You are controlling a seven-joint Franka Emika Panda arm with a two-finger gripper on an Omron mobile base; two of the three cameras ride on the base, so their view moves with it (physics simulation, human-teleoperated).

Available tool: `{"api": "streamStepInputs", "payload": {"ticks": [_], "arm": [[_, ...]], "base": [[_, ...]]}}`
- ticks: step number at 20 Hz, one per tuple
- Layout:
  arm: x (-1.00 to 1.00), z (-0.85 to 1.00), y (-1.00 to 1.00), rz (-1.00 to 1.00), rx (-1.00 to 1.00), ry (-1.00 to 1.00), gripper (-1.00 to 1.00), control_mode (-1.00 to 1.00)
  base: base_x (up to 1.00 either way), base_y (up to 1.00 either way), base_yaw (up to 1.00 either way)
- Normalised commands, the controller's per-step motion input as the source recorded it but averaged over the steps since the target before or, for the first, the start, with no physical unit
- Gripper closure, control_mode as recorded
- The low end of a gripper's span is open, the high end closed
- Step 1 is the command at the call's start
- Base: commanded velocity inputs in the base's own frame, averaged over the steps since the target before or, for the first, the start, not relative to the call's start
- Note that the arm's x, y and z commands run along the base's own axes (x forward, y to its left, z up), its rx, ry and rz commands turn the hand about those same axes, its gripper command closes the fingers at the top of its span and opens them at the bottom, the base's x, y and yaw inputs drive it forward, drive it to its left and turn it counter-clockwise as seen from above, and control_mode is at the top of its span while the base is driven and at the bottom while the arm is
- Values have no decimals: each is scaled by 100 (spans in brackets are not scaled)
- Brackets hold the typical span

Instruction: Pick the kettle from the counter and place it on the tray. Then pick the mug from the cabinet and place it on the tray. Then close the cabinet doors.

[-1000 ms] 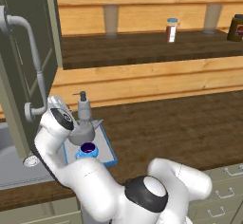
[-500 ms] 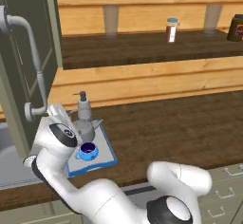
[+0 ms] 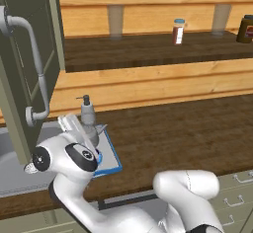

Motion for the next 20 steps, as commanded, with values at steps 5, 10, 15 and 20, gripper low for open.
{"api": "streamStepInputs", "payload": {"ticks": [5, 10, 15, 20], "arm": [[-29, 38, -50, 0, 0, -9, -100, -100], [-23, 32, -55, 0, 0, -4, -100, -100], [-13, 31, -62, 0, 0, -1, -100, -100], [-12, 28, -73, 0, 0, 0, -100, -100]], "base": [[0, 0, 0], [0, 0, 0], [0, 0, 0], [0, 0, 0]]}}
